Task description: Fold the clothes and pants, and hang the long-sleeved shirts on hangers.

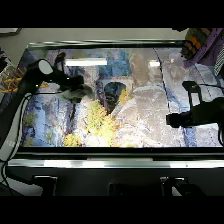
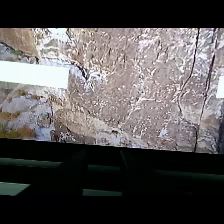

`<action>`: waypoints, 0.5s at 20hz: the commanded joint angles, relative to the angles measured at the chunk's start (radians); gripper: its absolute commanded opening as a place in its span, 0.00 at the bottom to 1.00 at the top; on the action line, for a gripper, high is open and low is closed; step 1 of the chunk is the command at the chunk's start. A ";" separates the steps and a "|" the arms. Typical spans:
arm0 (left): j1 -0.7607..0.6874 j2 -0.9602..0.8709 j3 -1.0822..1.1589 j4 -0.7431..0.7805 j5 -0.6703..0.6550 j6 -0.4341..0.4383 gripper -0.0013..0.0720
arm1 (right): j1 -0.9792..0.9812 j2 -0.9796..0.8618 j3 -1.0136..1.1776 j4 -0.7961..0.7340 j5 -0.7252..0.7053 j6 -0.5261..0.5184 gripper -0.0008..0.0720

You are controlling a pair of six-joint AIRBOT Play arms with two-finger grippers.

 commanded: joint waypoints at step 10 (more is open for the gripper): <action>-0.603 -0.199 -0.001 -0.150 0.085 -0.146 0.13 | 0.001 0.413 0.001 -0.244 -0.217 0.034 0.37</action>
